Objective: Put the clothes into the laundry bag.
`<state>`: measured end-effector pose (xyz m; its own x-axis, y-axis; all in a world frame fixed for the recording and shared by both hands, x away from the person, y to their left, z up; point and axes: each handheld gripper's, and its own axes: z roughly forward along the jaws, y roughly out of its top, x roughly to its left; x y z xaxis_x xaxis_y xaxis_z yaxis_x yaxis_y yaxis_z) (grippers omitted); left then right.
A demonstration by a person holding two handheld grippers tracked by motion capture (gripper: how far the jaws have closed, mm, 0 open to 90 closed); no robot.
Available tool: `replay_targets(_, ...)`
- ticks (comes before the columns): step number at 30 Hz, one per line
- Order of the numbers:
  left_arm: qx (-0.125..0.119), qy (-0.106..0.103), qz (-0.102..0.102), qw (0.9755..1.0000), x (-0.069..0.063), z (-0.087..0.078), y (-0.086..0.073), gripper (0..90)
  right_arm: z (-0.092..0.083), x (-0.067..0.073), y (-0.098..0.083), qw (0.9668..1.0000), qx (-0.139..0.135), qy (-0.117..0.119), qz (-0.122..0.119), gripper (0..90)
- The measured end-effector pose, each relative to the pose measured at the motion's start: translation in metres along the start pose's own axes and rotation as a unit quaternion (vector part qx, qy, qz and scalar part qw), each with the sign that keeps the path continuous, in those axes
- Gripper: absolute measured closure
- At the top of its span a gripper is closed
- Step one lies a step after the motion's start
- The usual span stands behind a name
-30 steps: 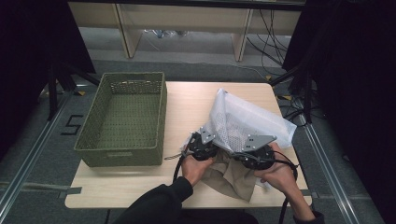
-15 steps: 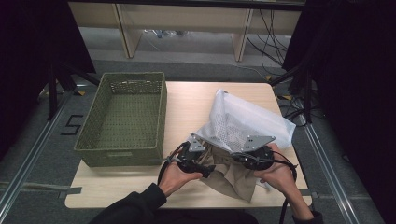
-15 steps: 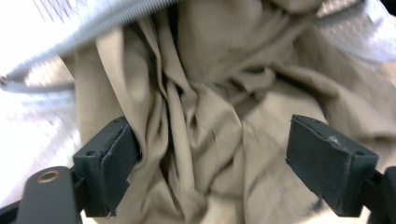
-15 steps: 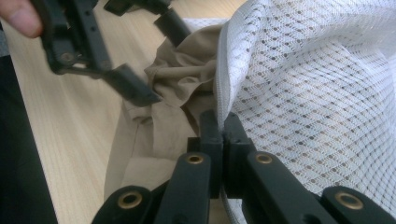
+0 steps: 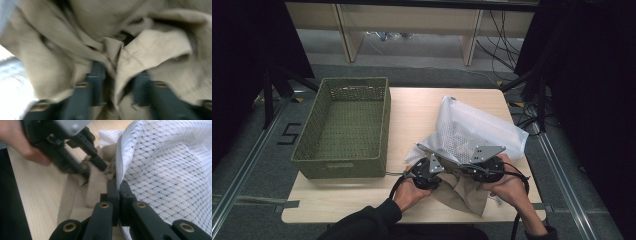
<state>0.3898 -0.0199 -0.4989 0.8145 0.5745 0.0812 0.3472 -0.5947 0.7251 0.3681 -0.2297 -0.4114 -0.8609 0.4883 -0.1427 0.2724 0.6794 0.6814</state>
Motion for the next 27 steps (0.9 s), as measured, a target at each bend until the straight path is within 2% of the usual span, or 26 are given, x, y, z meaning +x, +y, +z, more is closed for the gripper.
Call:
replay_targets(2, -0.012, 0.005, -0.01, 0.9999, 0.002, -0.002, 0.005, 80.6, -0.001, 0.001, 0.0, 1.0, 0.0, -0.003, 0.006, 90.0)
replay_targets(3, -0.029, 0.014, -0.023, 0.9992, 0.002, -0.003, 0.008, 82.7, -0.002, 0.0, 0.001, 1.0, -0.002, -0.002, 0.001, 90.0)
replay_targets(6, -0.066, 0.028, -0.032, 0.9969, 0.005, -0.013, 0.024, 85.1, -0.004, 0.0, 0.001, 1.0, -0.007, 0.0, 0.003, 90.0)
replay_targets(7, -0.078, 0.03, -0.04, 0.9957, 0.006, -0.016, 0.029, 85.7, -0.005, 0.0, 0.002, 1.0, -0.007, 0.0, 0.003, 90.0)
replay_targets(9, -0.084, 0.027, -0.048, 0.995, 0.009, -0.016, 0.036, 86.3, -0.007, 0.0, 0.002, 0.9999, -0.007, 0.009, 0.0, 90.0)
replay_targets(10, -0.09, 0.027, -0.054, 0.9941, 0.009, -0.013, 0.038, 86.2, -0.007, 0.001, 0.003, 1.0, -0.007, 0.006, -0.001, 90.0)
replay_targets(11, -0.085, 0.023, -0.052, 0.9947, 0.009, -0.009, 0.038, 85.9, -0.007, 0.003, 0.003, 0.9999, -0.008, -0.001, 0.008, 90.0)
replay_targets(13, -0.073, 0.035, -0.055, 0.9952, 0.01, 0.004, 0.034, 84.6, -0.006, 0.002, 0.002, 0.9999, -0.005, 0.011, 0.004, 90.0)
replay_targets(14, -0.078, 0.03, -0.062, 0.9945, 0.012, 0.009, 0.032, 84.0, -0.004, 0.003, 0.001, 0.9999, -0.004, 0.012, 0.001, 90.0)
replay_targets(15, -0.077, 0.03, -0.067, 0.9943, 0.013, 0.014, 0.029, 83.3, -0.003, 0.004, 0.0, 0.9999, -0.007, 0.006, 0.009, 90.0)
replay_targets(16, -0.078, 0.031, -0.077, 0.9935, 0.015, 0.018, 0.026, 82.2, -0.002, 0.003, -0.001, 0.9999, 0.0, 0.016, 0.0, 90.0)
replay_targets(17, -0.074, 0.03, -0.079, 0.9936, 0.017, 0.02, 0.024, 80.6, -0.001, 0.004, -0.003, 0.9999, -0.005, 0.008, 0.008, 90.0)
replay_targets(18, -0.078, 0.025, -0.087, 0.9928, 0.019, 0.021, 0.022, 79.1, -0.001, 0.003, -0.004, 0.9999, 0.0, 0.015, 0.004, 90.0)
replay_targets(19, -0.078, 0.019, -0.087, 0.9929, 0.02, 0.02, 0.021, 76.6, 0.0, 0.004, -0.006, 0.9999, 0.0, 0.008, 0.014, 90.0)
replay_targets(20, -0.081, 0.013, -0.09, 0.9926, 0.02, 0.018, 0.021, 73.1, -0.001, 0.002, -0.007, 0.9998, 0.002, 0.017, 0.009, 90.0)
replay_targets(21, -0.081, 0.01, -0.096, 0.992, 0.02, 0.014, 0.021, 69.6, -0.001, 0.002, -0.008, 0.9997, 0.003, 0.013, 0.019, 90.0)
replay_targets(23, -0.073, -0.007, -0.103, 0.9919, 0.019, 0.005, 0.02, 57.8, -0.002, 0.001, -0.01, 0.9996, -0.002, 0.012, 0.025, 90.0)
replay_targets(24, -0.065, -0.01, -0.104, 0.9924, 0.018, -0.003, 0.019, 50.7, -0.003, -0.001, -0.01, 0.9998, 0.001, 0.014, 0.017, 90.0)
replay_targets(27, -0.053, -0.012, -0.096, 0.9939, 0.012, -0.022, 0.014, 35.2, -0.004, -0.003, -0.011, 0.9995, -0.001, 0.014, 0.027, 90.0)
